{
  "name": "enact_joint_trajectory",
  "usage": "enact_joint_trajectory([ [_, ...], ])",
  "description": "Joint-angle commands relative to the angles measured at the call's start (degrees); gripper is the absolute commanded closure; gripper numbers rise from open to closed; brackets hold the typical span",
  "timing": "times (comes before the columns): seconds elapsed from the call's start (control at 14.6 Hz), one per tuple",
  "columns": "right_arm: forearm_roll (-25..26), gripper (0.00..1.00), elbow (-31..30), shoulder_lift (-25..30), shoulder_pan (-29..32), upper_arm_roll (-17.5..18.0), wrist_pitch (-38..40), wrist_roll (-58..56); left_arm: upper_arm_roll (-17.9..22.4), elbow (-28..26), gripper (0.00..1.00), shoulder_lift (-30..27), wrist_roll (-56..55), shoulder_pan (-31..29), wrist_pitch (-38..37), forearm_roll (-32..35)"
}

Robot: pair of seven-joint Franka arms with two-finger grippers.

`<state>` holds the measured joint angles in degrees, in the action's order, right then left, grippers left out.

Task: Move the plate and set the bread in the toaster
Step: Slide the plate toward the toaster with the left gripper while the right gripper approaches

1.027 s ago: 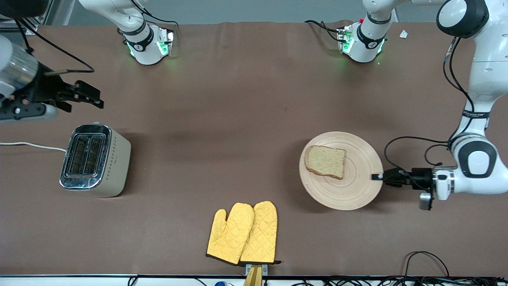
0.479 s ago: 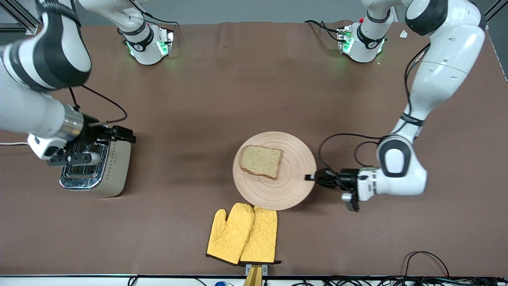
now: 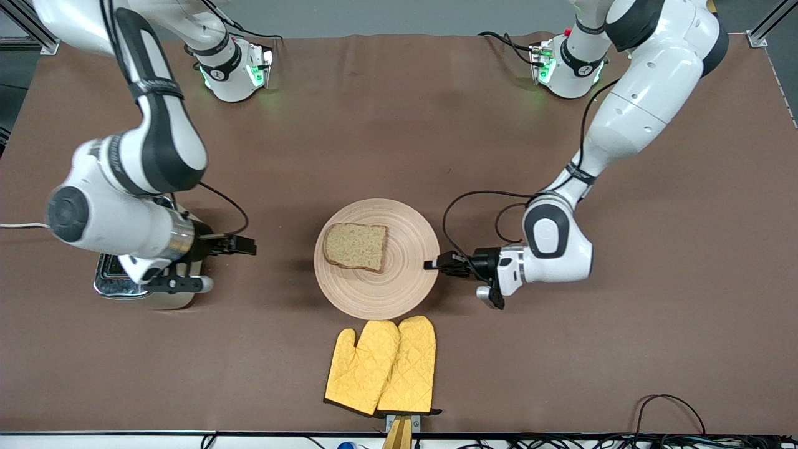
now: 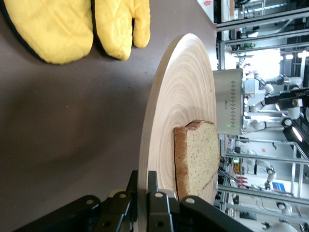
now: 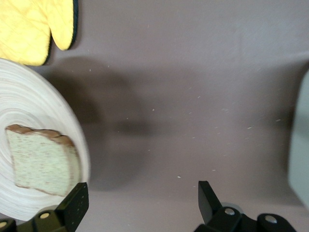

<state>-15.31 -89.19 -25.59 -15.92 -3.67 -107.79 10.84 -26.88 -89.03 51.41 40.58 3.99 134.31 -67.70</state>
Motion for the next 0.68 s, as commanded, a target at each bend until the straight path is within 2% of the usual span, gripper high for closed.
enact_joint_trajectory([
  [0.0,-0.95,0.0,0.42,-3.23,-2.27,-0.37,-0.76,3.3,-0.45,-0.88,0.99,-0.09,1.87,1.9,2.79,-5.32],
  [0.27,-1.04,0.0,0.16,-7.27,-4.28,-0.37,-2.68,4.44,-0.54,-1.67,0.97,1.75,5.72,3.57,6.31,-9.81],
  [0.48,-0.95,0.0,0.25,-9.39,-7.53,-0.37,-5.15,9.18,-0.37,-1.58,0.97,3.34,12.57,5.76,7.11,-18.41],
  [0.62,-0.87,0.0,-0.02,-9.75,-9.12,-0.37,-4.45,11.47,-0.28,-1.58,0.95,3.69,13.56,5.86,7.55,-19.05],
])
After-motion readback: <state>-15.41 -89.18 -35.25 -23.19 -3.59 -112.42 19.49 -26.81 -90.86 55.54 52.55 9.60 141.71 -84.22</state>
